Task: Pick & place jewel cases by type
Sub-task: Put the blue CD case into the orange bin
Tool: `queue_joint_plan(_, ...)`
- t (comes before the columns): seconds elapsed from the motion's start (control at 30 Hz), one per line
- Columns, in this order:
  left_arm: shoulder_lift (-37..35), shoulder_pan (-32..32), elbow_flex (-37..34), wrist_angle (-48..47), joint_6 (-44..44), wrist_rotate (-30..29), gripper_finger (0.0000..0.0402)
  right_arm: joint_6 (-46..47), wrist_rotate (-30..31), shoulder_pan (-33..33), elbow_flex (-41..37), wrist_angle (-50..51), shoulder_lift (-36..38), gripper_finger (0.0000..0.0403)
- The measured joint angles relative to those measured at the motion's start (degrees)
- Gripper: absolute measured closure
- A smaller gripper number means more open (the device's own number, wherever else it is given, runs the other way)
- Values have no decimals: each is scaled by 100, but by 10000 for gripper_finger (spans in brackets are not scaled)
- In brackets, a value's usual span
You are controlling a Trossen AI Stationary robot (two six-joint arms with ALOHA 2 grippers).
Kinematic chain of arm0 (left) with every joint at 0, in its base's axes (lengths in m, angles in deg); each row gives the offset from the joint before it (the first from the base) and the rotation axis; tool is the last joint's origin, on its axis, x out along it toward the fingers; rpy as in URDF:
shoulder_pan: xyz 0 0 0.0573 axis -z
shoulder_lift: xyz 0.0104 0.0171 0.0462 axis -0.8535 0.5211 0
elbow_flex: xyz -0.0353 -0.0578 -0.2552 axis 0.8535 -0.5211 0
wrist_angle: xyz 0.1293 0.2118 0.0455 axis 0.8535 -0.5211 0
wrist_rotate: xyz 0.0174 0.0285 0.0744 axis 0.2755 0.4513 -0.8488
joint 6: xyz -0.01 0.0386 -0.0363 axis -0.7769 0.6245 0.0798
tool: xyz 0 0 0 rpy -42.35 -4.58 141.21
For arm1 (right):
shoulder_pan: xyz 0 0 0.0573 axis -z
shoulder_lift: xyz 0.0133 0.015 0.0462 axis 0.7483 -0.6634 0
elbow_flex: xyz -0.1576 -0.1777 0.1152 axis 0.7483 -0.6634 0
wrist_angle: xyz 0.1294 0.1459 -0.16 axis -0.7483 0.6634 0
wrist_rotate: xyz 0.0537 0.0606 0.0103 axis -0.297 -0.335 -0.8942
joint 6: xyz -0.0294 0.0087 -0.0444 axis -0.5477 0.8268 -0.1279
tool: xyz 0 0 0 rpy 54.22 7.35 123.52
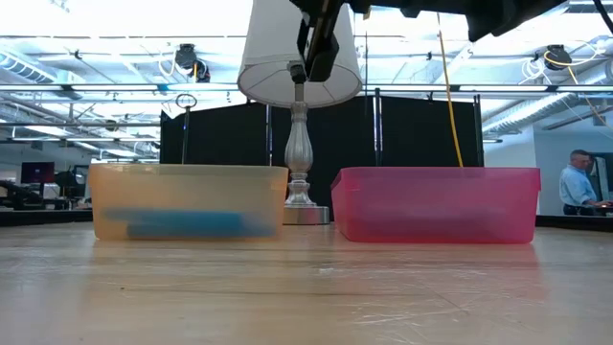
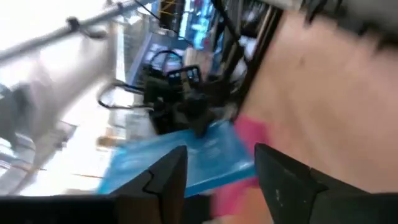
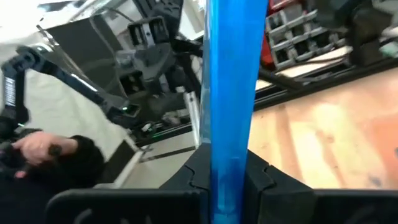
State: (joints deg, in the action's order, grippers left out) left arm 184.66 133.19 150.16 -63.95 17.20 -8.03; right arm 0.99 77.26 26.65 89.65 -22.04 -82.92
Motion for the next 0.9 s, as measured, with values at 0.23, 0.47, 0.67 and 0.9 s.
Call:
queue_joint_plan(0.23,-691,79,-8,-288,-1682,2259,300,-153,803,242,12,244,0,382)
queue_joint_plan(0.47,-849,-33,-105,-535,-2232,3129,394,-25,1391,572,758,2151,0,377)
queue_joint_plan(0.67,-847,29,-105,-1119,-2929,3107,374,439,1570,723,1590,4189,0,381)
queue_joint_plan(0.9,-845,64,-105,-1247,-3119,3099,371,1724,1277,1179,1617,4248,0,382)
